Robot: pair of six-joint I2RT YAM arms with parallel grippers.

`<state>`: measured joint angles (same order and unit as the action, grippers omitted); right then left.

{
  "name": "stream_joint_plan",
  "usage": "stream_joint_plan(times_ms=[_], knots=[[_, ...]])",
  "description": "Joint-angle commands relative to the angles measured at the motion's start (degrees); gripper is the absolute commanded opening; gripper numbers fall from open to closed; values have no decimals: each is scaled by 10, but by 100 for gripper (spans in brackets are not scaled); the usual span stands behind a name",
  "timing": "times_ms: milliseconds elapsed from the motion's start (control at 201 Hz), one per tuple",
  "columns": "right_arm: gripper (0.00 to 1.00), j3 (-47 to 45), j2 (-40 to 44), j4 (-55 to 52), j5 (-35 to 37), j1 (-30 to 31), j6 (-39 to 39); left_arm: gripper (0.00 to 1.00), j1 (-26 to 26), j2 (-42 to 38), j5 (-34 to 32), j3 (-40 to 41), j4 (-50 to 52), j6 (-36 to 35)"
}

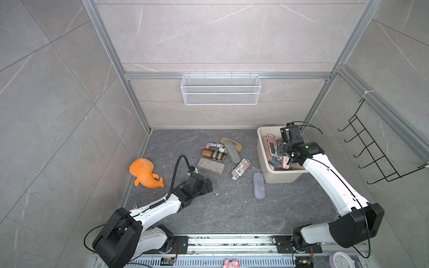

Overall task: Put the glasses cases into the storage boxes
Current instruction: Place the glasses case in the storage box.

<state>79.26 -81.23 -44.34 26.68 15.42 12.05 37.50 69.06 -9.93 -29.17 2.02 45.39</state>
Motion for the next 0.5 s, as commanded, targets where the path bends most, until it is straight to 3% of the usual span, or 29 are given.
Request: stream_joint_plan(times_ms=[0, 284, 379, 493], knots=[[23, -8, 0, 15, -6, -2, 14, 97, 0, -27, -4, 1, -15, -3], [24, -45, 3, 35, -11, -2, 13, 97, 0, -27, 0, -3, -19, -9], [24, -53, -3, 41, -57, 1, 20, 97, 0, -17, 7, -6, -26, -5], [30, -82, -15, 59, -57, 12, 25, 97, 0, -12, 12, -8, -28, -4]])
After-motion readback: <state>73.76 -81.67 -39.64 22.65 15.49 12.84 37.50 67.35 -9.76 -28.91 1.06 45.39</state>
